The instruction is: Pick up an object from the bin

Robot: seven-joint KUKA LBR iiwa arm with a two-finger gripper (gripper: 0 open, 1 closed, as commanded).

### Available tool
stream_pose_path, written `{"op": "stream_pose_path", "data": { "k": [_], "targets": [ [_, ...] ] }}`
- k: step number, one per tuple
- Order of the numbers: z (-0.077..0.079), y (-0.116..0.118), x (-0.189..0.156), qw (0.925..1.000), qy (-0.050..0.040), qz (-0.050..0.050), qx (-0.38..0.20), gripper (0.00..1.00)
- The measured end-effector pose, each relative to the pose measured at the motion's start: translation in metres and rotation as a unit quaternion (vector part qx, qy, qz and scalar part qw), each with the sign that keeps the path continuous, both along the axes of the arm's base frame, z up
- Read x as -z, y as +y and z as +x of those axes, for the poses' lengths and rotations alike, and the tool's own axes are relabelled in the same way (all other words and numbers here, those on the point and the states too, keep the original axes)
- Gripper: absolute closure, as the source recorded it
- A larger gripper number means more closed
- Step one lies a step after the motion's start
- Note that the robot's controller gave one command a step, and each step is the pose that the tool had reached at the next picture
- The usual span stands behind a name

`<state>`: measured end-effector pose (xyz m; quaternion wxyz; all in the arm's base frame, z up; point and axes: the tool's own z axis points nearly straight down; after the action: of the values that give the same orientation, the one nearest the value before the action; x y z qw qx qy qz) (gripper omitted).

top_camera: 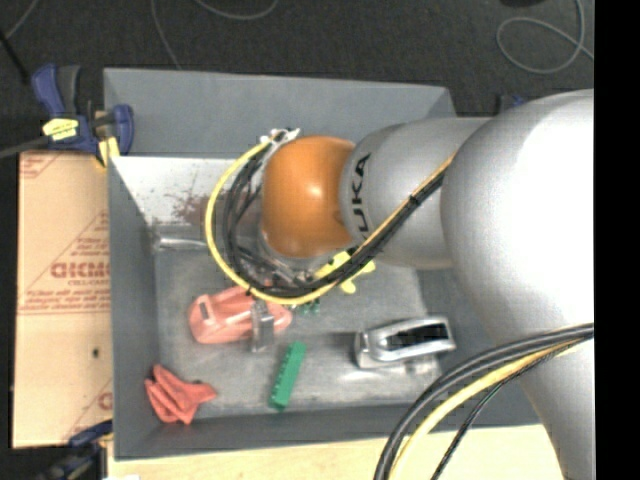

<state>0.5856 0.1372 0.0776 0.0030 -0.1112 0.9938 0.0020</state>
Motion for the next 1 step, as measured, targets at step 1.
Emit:
{"op": "stream_pose_path", "data": {
  "k": [1],
  "targets": [
    [0.0000, 0.0000, 0.0000, 1.0000, 0.0001, 0.000, 0.001, 1.00]
  ]
}}
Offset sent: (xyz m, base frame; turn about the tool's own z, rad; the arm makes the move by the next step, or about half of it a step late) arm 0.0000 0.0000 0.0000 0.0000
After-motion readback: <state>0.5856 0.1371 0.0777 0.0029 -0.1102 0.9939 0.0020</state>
